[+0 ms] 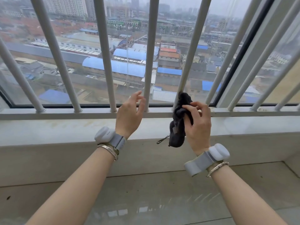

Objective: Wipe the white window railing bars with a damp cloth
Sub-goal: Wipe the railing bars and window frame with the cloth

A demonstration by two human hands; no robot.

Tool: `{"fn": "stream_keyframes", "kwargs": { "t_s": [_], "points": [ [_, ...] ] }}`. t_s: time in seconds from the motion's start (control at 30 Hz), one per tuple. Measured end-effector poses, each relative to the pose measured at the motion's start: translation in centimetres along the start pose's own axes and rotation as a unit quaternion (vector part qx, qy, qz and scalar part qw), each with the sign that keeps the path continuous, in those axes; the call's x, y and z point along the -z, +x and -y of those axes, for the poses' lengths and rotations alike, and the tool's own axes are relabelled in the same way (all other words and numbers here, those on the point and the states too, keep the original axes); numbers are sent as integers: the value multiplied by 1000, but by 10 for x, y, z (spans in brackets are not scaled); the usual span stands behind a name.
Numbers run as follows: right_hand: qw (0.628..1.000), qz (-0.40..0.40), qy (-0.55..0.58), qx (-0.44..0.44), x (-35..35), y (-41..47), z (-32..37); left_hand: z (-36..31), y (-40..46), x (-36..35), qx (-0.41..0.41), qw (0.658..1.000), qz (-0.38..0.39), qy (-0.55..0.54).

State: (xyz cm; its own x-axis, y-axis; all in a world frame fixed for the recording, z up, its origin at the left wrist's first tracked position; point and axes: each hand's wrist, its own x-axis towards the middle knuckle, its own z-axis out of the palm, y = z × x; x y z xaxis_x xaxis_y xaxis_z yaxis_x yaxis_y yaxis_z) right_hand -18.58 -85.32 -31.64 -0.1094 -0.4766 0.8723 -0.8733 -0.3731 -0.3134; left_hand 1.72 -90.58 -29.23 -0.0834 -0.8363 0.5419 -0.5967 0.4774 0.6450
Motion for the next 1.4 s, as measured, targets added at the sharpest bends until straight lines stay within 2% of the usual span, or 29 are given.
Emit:
{"fn": "stream_keyframes", "kwargs": {
  "t_s": [0.07,0.13,0.2,0.27,0.5,0.6,0.73,0.8,0.9,1.2,1.4],
  "points": [
    [999,-16,31,-37,-6,7,9,-13,6,1,-20,997,-6,-68],
    [998,26,28,-57,-19,15,13,-22,14,-1,-18,993,-5,-120],
    [994,64,9,-82,-33,17,11,-23,19,-1,-6,990,-5,-139],
    [994,58,4,-87,-36,23,8,-24,24,1,-14,992,-7,-124],
    [989,-120,75,-42,-15,101,33,-26,27,3,-13,996,-15,-82],
    [995,-85,49,-28,-20,86,28,-32,37,7,-10,995,-13,-100],
    [998,-35,44,-34,-26,57,11,-62,65,21,-15,981,-44,-187],
    [997,-33,57,-50,-25,59,11,-78,81,30,-23,973,-63,-222],
    [995,-52,62,-57,-21,74,18,-92,100,40,-52,971,-91,-215],
    [984,-163,65,14,2,165,46,-117,125,69,-81,958,-93,-258],
    [979,-172,32,109,14,175,58,-110,122,87,-87,947,-2,-310]
  ]
}}
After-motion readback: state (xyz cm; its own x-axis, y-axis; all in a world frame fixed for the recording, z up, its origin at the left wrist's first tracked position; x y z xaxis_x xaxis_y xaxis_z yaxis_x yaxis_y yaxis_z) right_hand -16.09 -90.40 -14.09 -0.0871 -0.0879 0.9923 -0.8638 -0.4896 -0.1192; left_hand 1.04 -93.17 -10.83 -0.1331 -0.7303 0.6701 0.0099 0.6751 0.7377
